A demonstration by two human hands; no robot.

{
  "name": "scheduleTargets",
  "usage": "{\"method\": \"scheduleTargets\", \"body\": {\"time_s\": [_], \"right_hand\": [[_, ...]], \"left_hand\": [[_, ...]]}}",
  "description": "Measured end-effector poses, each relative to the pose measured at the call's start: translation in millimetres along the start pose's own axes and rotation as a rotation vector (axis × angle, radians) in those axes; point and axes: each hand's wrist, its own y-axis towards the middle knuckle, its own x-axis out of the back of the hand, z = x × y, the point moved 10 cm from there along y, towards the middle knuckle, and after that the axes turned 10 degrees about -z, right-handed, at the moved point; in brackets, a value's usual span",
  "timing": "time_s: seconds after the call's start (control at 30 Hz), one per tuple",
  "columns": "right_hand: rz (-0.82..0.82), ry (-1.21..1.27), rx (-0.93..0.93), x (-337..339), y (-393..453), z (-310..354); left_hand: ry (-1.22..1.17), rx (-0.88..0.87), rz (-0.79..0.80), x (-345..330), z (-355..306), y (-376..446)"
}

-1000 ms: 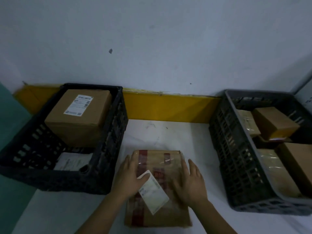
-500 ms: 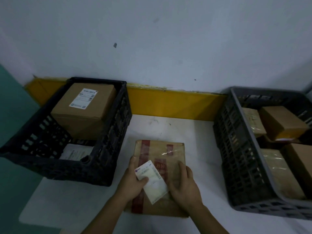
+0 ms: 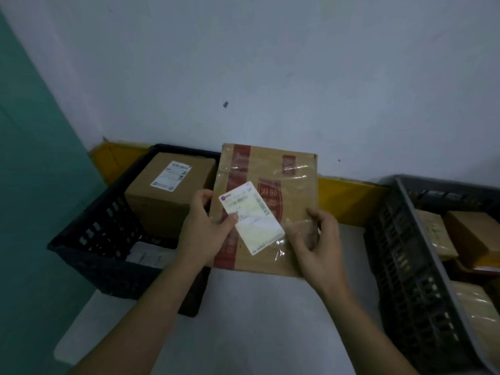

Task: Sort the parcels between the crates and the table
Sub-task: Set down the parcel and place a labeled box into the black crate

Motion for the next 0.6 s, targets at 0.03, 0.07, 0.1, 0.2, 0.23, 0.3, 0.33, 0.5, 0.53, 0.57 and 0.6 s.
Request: {"method": "scheduleTargets", "body": {"time_s": [0.03,0.07,0.1,0.2,0.23,0.3,0.33,0.5,0.53,0.57,0.6], "right_hand": [[0.024,0.008,0.019,-7,5,14],[0.045,0.015,0.035,-16,10,27],[0.056,0.015,0.054,-24,15,41],[0.039,0.003,0.102,-43,37,82],[0.045,0.013,0.094,-49,47,94],[0.092,-0.004,0.086,-62,65,118],[0.112,-0.028,0.1,-68,73,129],[0.088,-0.07,0.137,-103,90,160],[0.102,-0.082,0.151,-118,88,165],[0.123,-0.088,0.162,-134,84,170],[0.146,-0.086,0.168,-153,80,173]], "left_hand": [[0.001,-0.02,0.011,9,-4,11],[0.0,-0.029,0.026,20,-9,22],[0.007,-0.035,0.039,30,-10,33],[0.0,-0.069,-0.007,64,-12,61],[-0.018,-0.07,-0.029,73,-8,70],[-0.066,-0.042,-0.061,87,-3,83],[-0.095,-0.034,-0.078,93,-4,91],[-0.124,-0.126,-0.16,131,-29,136],[-0.107,-0.126,-0.143,139,-29,147],[-0.081,-0.12,-0.113,146,-26,158],[-0.053,-0.115,-0.078,153,-21,171]]}}
